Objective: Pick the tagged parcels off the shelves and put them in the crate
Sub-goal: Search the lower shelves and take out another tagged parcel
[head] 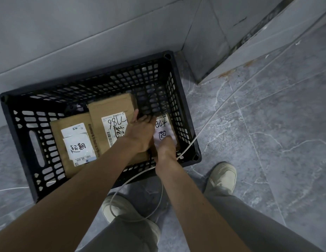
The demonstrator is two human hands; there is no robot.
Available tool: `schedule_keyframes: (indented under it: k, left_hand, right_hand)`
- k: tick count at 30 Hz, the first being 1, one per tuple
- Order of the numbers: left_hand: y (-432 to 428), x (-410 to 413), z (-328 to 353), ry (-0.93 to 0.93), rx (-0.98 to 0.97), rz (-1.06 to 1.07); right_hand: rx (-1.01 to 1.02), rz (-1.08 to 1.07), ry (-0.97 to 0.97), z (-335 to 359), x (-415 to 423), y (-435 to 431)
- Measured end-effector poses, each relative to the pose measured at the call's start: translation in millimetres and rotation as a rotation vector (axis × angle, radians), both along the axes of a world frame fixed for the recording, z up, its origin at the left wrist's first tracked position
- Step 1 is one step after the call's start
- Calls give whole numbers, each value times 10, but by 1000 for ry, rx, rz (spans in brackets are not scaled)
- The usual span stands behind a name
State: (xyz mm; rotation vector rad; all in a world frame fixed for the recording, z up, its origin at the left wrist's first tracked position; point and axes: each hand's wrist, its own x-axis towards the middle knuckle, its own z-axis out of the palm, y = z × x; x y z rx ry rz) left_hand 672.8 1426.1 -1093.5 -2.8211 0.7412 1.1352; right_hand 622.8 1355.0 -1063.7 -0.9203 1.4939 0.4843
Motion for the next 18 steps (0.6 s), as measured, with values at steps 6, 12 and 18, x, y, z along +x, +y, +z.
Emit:
schedule_keyframes:
  k: [6,12,18]
  left_hand:
    - [191,-61,581,13,10,12]
    - [403,-3,1614,-184,-158,151]
    - [545,206,2886,-466,-279,219]
  right_hand:
    - [-67,228,-32,438,6,-35]
    - [-206,621,-267,1479,214,-126]
    - [-362,888,-452,2759,537,-106]
